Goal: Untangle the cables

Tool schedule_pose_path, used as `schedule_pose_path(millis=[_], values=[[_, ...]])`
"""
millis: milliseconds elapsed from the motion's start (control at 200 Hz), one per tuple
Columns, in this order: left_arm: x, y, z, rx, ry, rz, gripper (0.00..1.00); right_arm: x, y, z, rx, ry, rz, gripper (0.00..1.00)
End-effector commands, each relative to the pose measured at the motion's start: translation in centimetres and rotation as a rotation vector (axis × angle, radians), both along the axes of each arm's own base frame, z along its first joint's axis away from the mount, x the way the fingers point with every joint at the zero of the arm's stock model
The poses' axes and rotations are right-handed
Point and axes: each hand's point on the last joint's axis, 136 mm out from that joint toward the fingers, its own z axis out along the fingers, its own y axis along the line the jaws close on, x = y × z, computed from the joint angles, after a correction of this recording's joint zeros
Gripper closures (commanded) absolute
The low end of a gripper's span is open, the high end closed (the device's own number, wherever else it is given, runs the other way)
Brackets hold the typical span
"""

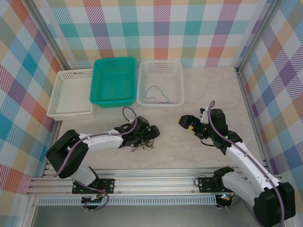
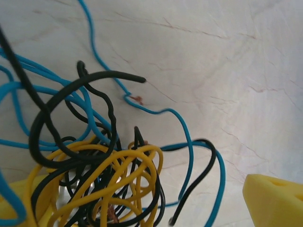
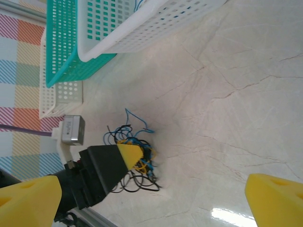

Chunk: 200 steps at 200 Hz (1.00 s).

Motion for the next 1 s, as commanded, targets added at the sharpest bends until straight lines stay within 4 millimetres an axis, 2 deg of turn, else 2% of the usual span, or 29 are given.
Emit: schedule_pose_path(millis=[0, 270, 375, 465, 630, 785, 855, 995], values=[[0.6, -3.4, 2.0, -0.131, -0.042, -0.056, 0.00, 0.2, 1.0, 0.1, 0.074, 0.008, 0.012, 0.00], [-0.7, -9.7, 4.0, -0.292, -0.075, -0.212, 0.00, 0.4, 1.3, -0.3, 0.076, 0.007, 0.017, 0.03], [-1.0, -10.8, 3.9, -0.291, -0.071, -0.216, 0.00, 0.4, 0.8, -0.7, 0.054, 0.012, -0.009, 0.03], [-1.0, -10.5, 3.8, -0.273, -0.074, -0.182, 0.00, 0.4, 0.4, -1.1, 0.047, 0.009, -0.033, 0.02], [-0.6, -7.2, 4.8, -0.166, -0.127, -0.105, 0.00, 0.0, 0.4, -2.1, 0.047, 0.031, -0.028, 0.00], [-0.7, -4.9, 4.6, 0.051, -0.121, -0.148, 0.00, 0.2, 0.5, -3.0, 0.039, 0.062, -0.029, 0.00], [-0.7, -4.6, 4.7, 0.087, -0.114, -0.149, 0.02, 0.4, 0.6, -3.0, 0.036, 0.060, -0.031, 0.00], [-1.9, -5.9, 4.6, 0.112, -0.120, -0.224, 0.08, 0.6, 0.7, -3.1, 0.030, 0.066, -0.032, 0.00]])
